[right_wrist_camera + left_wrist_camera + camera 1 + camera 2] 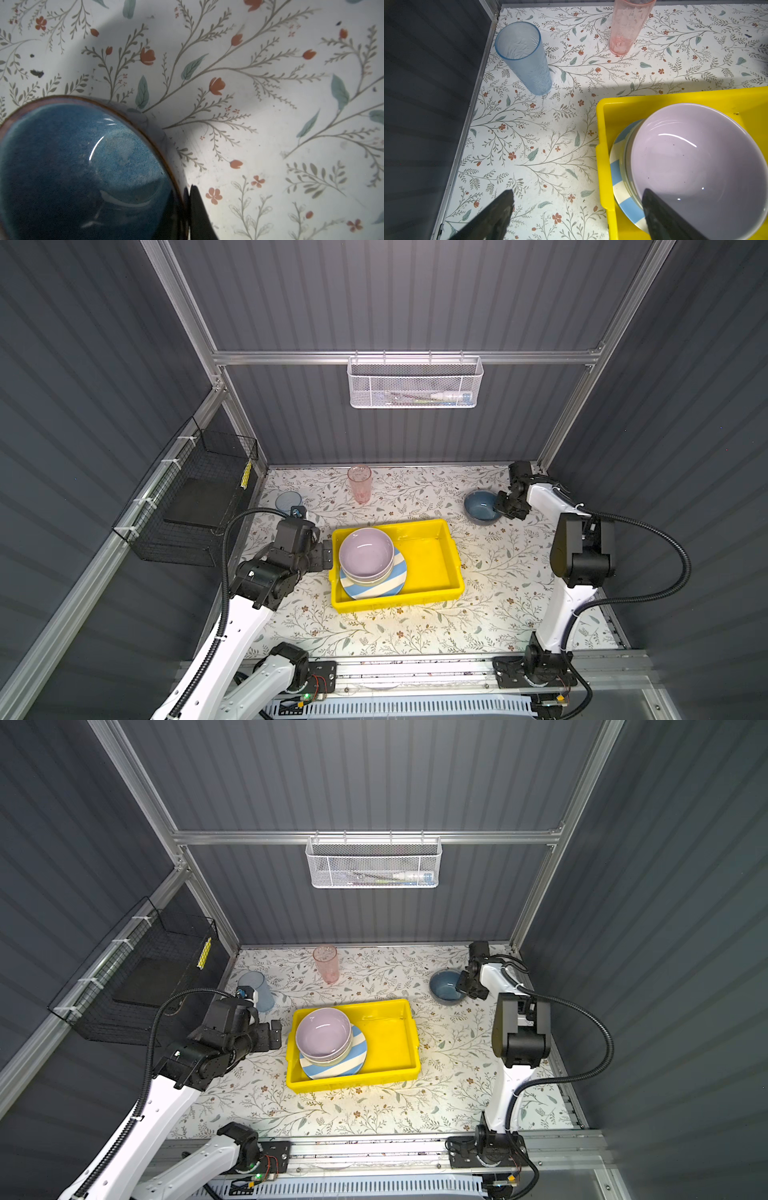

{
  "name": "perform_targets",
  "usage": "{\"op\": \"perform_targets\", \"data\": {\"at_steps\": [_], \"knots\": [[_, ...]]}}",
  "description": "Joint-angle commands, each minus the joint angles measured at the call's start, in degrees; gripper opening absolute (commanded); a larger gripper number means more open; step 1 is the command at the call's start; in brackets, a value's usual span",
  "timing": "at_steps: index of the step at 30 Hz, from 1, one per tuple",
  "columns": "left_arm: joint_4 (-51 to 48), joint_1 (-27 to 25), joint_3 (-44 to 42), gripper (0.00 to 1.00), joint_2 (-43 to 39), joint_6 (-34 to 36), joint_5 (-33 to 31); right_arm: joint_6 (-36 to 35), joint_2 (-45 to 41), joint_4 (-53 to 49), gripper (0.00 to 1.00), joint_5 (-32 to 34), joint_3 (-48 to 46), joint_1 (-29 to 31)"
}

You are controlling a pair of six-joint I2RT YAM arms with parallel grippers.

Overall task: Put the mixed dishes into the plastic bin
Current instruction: 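Close the right gripper on the dark blue bowl's rim and lift it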

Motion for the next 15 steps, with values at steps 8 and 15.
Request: {"op": "perform_targets", "data": {"at_steps": [8,15], "knots": [[0.7,0.3,-1.1,0.98,0.0,0.1,0.6,-3.7,-10.4,-2.0,0.0,-7.6,2.7,3.0],[1.0,0.3,-1.6,0.98,0.1,-0.5,0.7,-6.6,-12.8,-7.2,0.0,-7.2,7.8,8.0]]}}
